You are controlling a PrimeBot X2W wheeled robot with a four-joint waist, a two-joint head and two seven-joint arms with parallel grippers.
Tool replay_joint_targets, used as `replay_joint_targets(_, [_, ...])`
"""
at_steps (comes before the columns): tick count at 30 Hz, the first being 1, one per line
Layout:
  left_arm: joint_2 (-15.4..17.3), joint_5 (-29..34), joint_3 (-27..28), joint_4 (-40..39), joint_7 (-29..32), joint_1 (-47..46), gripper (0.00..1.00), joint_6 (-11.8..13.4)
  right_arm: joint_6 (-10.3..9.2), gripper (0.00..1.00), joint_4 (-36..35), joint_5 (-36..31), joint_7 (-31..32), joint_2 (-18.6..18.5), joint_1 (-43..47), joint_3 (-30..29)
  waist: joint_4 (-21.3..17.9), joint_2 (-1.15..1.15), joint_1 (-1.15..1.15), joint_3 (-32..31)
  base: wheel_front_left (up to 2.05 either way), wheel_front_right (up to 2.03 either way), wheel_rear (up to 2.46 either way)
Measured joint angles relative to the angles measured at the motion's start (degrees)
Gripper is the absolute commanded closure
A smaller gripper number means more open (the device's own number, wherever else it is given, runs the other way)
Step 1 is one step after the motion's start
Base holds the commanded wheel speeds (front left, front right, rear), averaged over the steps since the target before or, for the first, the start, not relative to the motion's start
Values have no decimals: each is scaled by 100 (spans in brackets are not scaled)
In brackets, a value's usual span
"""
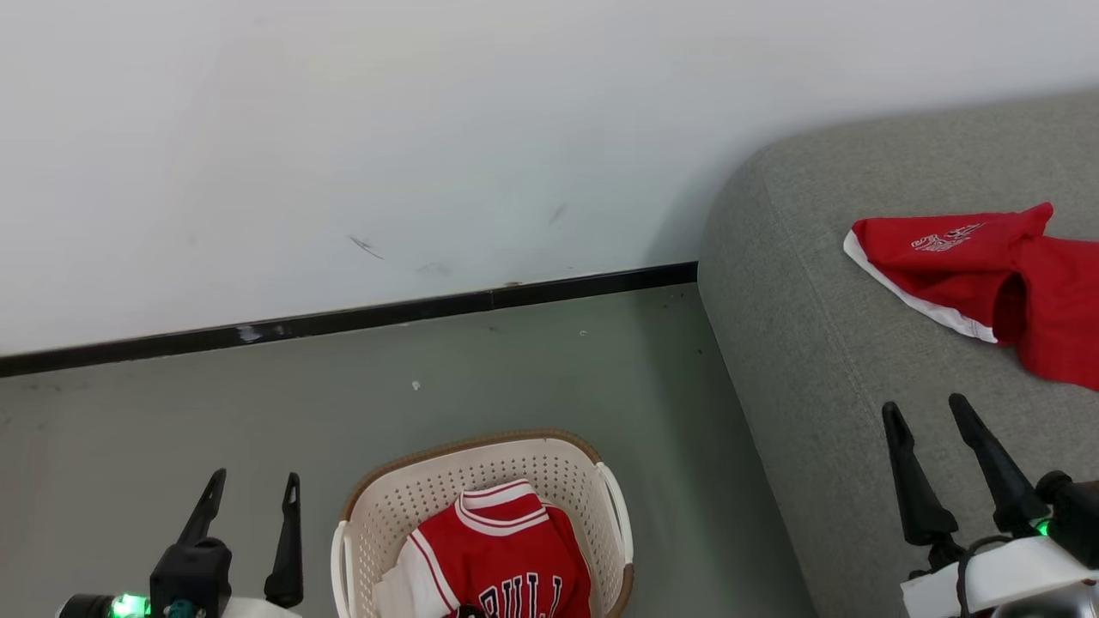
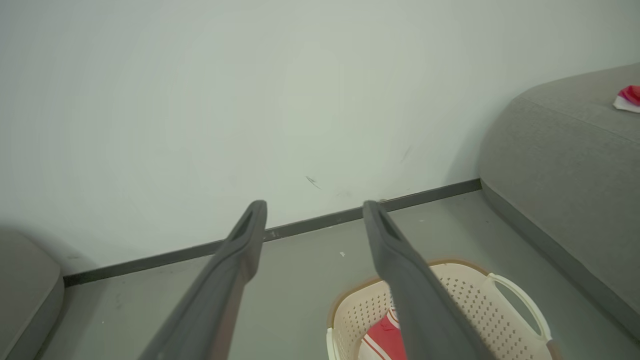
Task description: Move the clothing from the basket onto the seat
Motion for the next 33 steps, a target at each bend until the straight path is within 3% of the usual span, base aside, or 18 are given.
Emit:
replay_joint_targets(11, [59,331,-600,148,457,-745,0,-309,0,0,-188,82,2,-137,-266,189,-25,0,0,447,0,0,0])
replay_joint_targets(22, [-169,697,-1277,1023,925,-1438,0,-660,0,0,-411,177,46,-220,-277,-104,-119,0,0,1062,0,0,0])
replay_joint_targets(33, [-122,1384,-1867,1836,1152,-2298,0,-1013,0,0,-645,315,-31,-188,-434,-305,-274,0,0,1828,0,0,0])
